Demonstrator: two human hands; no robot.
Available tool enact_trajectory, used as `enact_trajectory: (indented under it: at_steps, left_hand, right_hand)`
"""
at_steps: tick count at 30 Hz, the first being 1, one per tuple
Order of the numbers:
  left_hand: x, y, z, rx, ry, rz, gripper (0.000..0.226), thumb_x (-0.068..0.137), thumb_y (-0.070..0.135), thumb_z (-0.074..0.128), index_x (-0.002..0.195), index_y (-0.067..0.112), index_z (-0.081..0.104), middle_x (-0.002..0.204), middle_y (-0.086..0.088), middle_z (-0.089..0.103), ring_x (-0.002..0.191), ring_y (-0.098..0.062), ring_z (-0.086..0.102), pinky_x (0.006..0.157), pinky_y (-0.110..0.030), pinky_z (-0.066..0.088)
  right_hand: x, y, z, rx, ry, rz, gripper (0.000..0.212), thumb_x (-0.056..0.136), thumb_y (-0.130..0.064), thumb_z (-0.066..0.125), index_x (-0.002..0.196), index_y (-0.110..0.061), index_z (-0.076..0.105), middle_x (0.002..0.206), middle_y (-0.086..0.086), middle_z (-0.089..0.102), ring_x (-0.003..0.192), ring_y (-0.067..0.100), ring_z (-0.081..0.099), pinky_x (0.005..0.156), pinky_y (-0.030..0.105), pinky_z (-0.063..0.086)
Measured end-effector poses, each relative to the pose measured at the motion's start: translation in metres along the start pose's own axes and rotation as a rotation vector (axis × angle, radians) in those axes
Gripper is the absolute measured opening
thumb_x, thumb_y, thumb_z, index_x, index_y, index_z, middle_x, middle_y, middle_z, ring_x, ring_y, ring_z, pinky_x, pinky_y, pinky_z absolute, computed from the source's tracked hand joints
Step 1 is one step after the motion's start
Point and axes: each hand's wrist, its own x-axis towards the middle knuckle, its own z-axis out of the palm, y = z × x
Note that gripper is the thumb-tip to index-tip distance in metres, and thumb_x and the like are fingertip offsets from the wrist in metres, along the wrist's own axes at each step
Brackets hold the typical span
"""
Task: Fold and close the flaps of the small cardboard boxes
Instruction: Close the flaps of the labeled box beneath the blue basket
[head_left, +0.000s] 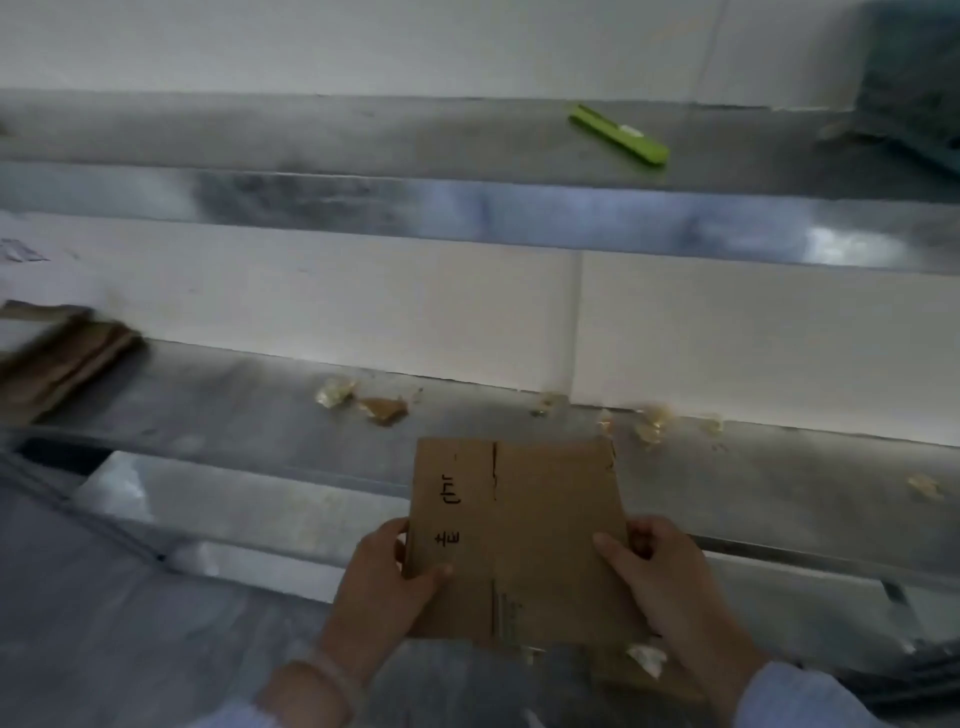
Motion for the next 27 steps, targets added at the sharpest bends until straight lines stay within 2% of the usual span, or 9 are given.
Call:
enact_trajectory:
  at_steps: [4,9,12,17,20,23,27]
  left_hand:
    - [-0.008,-0.059,-0.092,-0.018,0.190,-0.074,0.046,0.078,0.040,0.073,0.117,0.029,0.050,0.096,0.010,0.058,0.084,-0.009,0.058,0.065,-0.023,0.043]
    - [-0.016,-0.116,-0.189,-0.043,0.359,-0.143,0.043,0.080,0.037,0.071,0.117,0.031,0.051,0.092,0.016,0.056,0.076,0.002,0.053,0.057,-0.011,0.036]
    - [-0.012,-0.143,-0.232,-0.046,0.435,-0.175,0.044,0.080,0.035,0.071,0.118,0.031,0.050,0.087,0.020,0.052,0.075,0.001,0.052,0.059,-0.014,0.037]
    - [0.021,-0.185,-0.298,-0.037,0.508,-0.215,0.040,0.079,0.034,0.072,0.115,0.031,0.054,0.085,0.024,0.055,0.074,0.006,0.053,0.056,-0.008,0.037]
    - [0.050,-0.205,-0.338,-0.021,0.541,-0.235,0.038,0.080,0.034,0.071,0.113,0.032,0.053,0.086,0.023,0.055,0.075,0.006,0.052,0.059,-0.010,0.038]
    - [0.084,-0.224,-0.378,-0.005,0.564,-0.278,0.044,0.080,0.037,0.070,0.120,0.030,0.054,0.096,0.014,0.061,0.084,-0.004,0.057,0.068,-0.018,0.044]
    - [0.126,-0.248,-0.435,0.053,0.586,-0.317,0.052,0.081,0.041,0.067,0.129,0.029,0.049,0.112,0.006,0.059,0.092,-0.009,0.055,0.076,-0.022,0.045]
  right_hand:
    - [-0.015,-0.070,0.088,-0.016,-0.106,-0.118,0.031,0.080,-0.049,0.072,0.097,-0.025,0.062,0.091,-0.008,0.066,0.086,0.015,0.062,0.075,0.032,0.049]
    - [-0.035,-0.153,0.178,0.010,-0.296,-0.241,0.025,0.084,-0.039,0.071,0.096,-0.019,0.062,0.089,-0.006,0.064,0.079,0.009,0.059,0.064,0.027,0.044]
    - [-0.038,-0.199,0.224,-0.010,-0.355,-0.305,0.024,0.086,-0.040,0.069,0.095,-0.020,0.058,0.087,-0.009,0.060,0.077,0.006,0.055,0.061,0.023,0.041]
    - [-0.025,-0.263,0.302,-0.015,-0.433,-0.344,0.023,0.084,-0.040,0.071,0.086,-0.023,0.056,0.088,-0.005,0.062,0.080,0.012,0.059,0.072,0.034,0.048]
    - [-0.011,-0.297,0.352,0.025,-0.461,-0.358,0.022,0.079,-0.036,0.076,0.083,-0.021,0.059,0.084,-0.002,0.065,0.080,0.017,0.063,0.076,0.040,0.053]
    - [0.009,-0.338,0.398,0.074,-0.489,-0.358,0.024,0.076,-0.034,0.079,0.082,-0.020,0.061,0.083,-0.001,0.067,0.080,0.019,0.064,0.077,0.043,0.054]
    - [0.021,-0.401,0.450,0.092,-0.587,-0.351,0.024,0.080,-0.035,0.075,0.086,-0.020,0.057,0.090,0.003,0.065,0.082,0.020,0.064,0.076,0.041,0.055]
